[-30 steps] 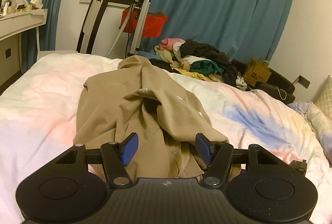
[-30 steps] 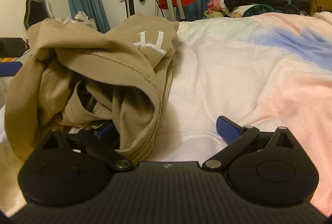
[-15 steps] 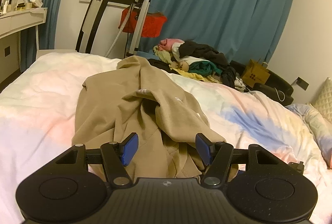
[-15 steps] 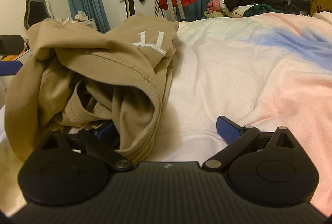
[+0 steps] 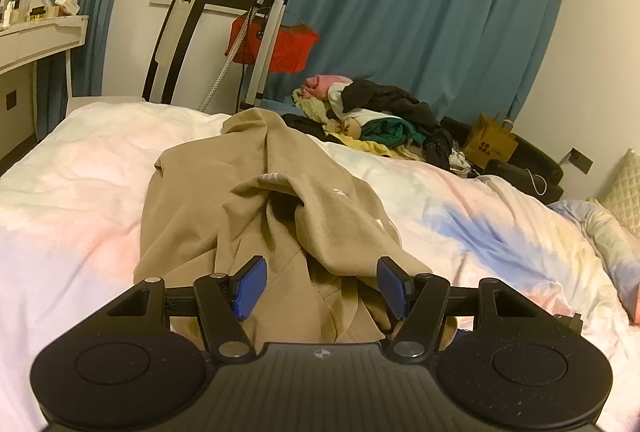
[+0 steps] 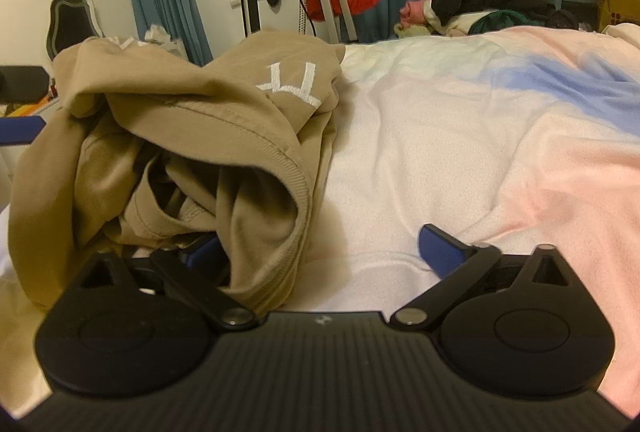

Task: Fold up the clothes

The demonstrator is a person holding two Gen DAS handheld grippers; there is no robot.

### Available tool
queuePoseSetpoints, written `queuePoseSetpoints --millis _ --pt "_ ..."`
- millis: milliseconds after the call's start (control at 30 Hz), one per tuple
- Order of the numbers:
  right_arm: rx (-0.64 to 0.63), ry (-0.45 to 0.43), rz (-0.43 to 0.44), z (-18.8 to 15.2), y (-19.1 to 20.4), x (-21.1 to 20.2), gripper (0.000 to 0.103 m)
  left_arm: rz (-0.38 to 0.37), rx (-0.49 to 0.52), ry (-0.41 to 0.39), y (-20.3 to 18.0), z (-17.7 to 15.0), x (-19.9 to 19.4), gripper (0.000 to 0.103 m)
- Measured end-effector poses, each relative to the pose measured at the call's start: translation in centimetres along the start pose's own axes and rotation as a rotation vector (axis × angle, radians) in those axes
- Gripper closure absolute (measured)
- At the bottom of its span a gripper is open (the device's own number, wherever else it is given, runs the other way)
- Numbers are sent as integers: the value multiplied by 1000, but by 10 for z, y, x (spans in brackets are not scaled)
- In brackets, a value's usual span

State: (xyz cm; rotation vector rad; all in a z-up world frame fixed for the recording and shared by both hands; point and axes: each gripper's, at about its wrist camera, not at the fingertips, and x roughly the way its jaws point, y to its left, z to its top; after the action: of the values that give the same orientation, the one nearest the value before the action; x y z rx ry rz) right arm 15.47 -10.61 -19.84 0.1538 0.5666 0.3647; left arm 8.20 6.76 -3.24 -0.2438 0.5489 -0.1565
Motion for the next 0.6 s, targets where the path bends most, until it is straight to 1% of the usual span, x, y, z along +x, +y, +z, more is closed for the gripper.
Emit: queuePoseSetpoints --millis 100,200,367,500,600 --pt "3 3 5 1 -1 0 0 7 13 -1 -1 -1 1 40" --pt "11 -2 12 0 -3 -1 0 8 6 1 1 -2 2 40" --pt "2 4 -7 2 2 0 0 0 3 -13 3 -1 -2 40" --pt "18 30 -22 4 4 1 0 19 57 -34 1 -2 -11 40" --pt "23 48 -13 8 4 -4 0 36 127 -36 -4 -4 -14 40"
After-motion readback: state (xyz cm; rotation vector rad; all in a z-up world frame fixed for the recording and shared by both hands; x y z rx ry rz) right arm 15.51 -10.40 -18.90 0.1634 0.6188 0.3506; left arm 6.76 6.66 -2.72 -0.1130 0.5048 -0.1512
